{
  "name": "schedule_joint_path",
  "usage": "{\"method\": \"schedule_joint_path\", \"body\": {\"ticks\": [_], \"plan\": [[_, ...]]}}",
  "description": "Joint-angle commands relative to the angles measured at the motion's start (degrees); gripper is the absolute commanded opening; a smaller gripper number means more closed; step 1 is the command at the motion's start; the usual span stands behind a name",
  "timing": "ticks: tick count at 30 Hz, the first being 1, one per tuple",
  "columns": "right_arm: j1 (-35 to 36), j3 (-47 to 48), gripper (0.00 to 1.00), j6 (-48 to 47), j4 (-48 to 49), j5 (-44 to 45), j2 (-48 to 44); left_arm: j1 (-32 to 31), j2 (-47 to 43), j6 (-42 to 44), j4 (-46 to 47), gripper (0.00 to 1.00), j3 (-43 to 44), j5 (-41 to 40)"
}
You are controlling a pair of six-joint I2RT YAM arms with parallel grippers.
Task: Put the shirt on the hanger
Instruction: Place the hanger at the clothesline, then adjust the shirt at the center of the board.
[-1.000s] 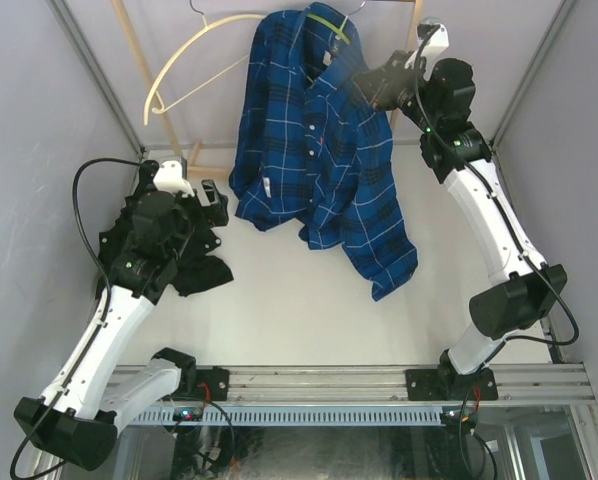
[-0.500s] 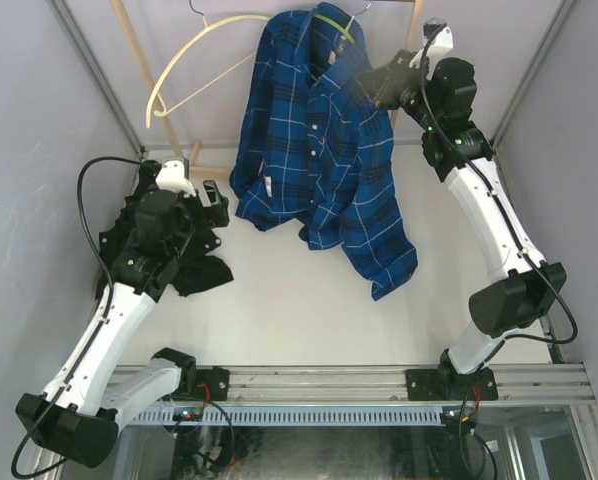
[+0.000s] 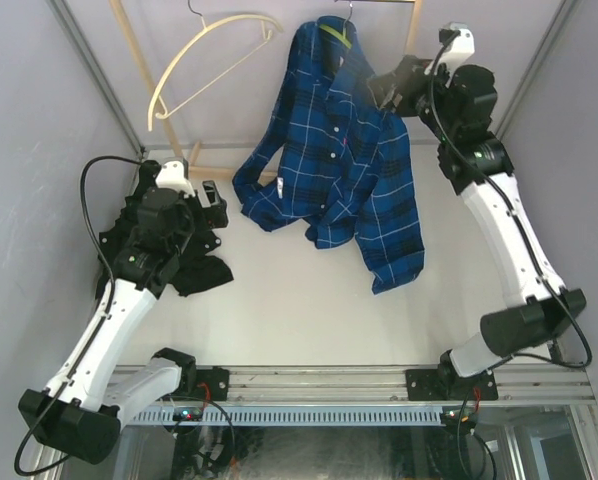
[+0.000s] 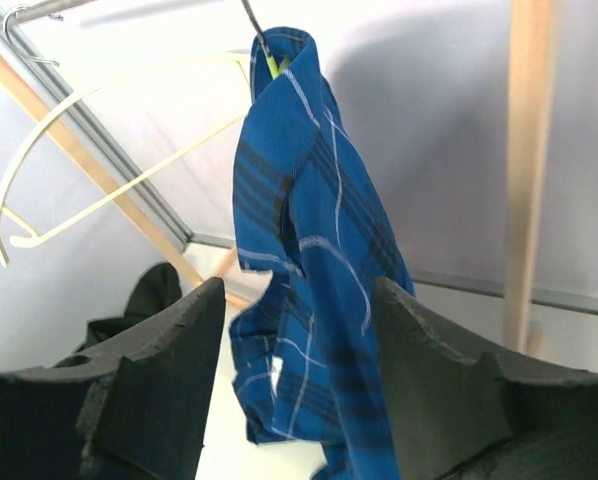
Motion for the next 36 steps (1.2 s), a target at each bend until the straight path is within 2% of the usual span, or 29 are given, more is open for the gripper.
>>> {"method": "schedule_joint_path", "body": {"ticks": [1,6,9,12,18,24,28,31,34,36], "plan": [[-0.3,-4.1,0.61,-7.2,-2.1,3.1,-10.3,1.2,0.4,-2.6,0.5,0.95,3.0,-2.1],[-0.3,-12.4,0.64,-10.6,-5.0,3.8,-20.2,1.4,3.4,-4.3,-3.0,1.00,5.7,-5.2],[-0.3,-20.2,0.67,-11.6,-3.3,3.1,-26.9,1.3,6.6,-6.2,-6.8,1.00,9.0,-7.9],[-0.2,-27.3,0.69,-10.2,-4.0,2.3,-32.5,1.4,9.6,-7.4,-11.0,1.00,11.6,-10.2],[-0.1,-37.7,0.72,-5.6,-12.0,4.8,-38.8,1.4,11.7,-11.1,-20.3,1.00,12.2,-14.9],[-0.4,-44.7,0.80,0.8,-20.4,9.8,-39.8,1.3,4.9,-9.6,-16.9,1.00,4.2,-14.8],[-1.4,-47.5,0.86,4.9,-24.6,9.2,-39.3,1.3,-2.2,-9.3,-15.3,1.00,-0.8,-18.1],[-2.8,-50.0,0.94,5.0,-24.1,6.6,-40.0,1.4,-8.1,-7.5,-14.4,1.00,-3.4,-17.5],[-3.4,-54.0,0.95,4.3,-20.2,5.1,-42.1,1.4,-12.9,-6.3,-14.0,1.00,-5.9,-20.3],[-3.5,-57.2,0.96,3.6,-17.6,7.7,-43.4,1.3,-15.6,-5.9,-13.3,1.00,-7.8,-21.9]]}}
